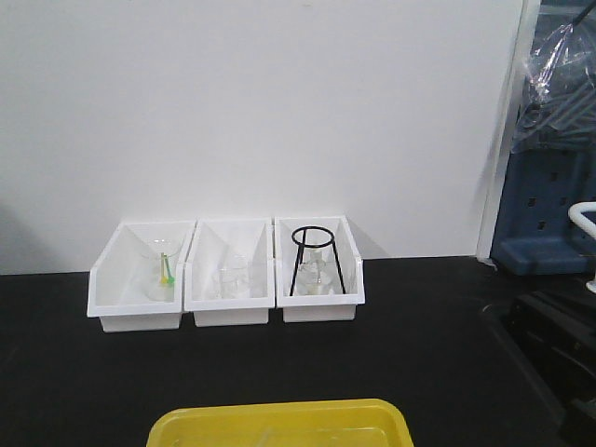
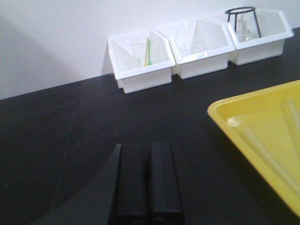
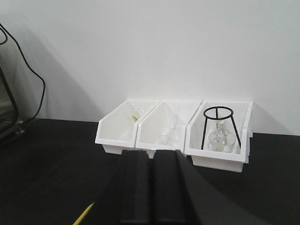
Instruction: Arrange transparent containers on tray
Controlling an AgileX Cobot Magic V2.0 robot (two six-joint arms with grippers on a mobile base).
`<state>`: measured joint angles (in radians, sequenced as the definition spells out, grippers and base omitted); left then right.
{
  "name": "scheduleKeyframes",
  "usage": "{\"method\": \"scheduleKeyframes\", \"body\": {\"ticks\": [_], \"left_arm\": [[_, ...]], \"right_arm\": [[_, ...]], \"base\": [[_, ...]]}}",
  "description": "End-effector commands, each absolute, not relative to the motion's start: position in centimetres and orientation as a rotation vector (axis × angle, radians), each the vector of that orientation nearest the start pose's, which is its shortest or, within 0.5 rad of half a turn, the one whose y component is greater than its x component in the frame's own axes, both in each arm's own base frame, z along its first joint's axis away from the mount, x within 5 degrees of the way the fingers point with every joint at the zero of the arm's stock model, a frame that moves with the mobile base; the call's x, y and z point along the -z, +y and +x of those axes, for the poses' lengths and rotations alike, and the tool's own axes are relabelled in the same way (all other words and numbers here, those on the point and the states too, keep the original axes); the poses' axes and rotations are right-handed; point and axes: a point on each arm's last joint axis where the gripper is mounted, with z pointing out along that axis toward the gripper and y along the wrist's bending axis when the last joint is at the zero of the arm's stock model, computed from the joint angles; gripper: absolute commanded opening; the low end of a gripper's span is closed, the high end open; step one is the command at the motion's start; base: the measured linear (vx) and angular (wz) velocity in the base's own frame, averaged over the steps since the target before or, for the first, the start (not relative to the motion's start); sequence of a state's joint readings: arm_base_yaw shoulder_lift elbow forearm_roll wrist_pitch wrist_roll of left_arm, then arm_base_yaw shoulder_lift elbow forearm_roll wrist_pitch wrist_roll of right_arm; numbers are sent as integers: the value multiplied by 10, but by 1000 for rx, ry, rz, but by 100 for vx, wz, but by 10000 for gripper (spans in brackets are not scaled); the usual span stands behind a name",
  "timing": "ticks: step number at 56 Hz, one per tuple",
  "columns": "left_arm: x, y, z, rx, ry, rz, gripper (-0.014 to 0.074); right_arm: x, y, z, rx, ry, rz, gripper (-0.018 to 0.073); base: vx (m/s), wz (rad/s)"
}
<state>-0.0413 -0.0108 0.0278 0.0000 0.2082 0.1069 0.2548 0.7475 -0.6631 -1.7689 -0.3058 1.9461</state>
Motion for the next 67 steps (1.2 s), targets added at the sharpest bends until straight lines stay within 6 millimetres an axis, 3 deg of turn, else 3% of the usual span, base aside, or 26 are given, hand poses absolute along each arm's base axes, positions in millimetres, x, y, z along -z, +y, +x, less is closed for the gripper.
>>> {"method": "scheduleKeyframes", "body": {"ticks": [1,67], "left_arm": [[-181,-2,56,-92,1641,159,-6],[-181,-2,56,-122,1639,191,-6]], "right_arm": [[-372,62,144,-518,1588,-302,-13],[-373,60,145,-461,1573,-320,-13]], "base": [[0,0],[0,0]]}}
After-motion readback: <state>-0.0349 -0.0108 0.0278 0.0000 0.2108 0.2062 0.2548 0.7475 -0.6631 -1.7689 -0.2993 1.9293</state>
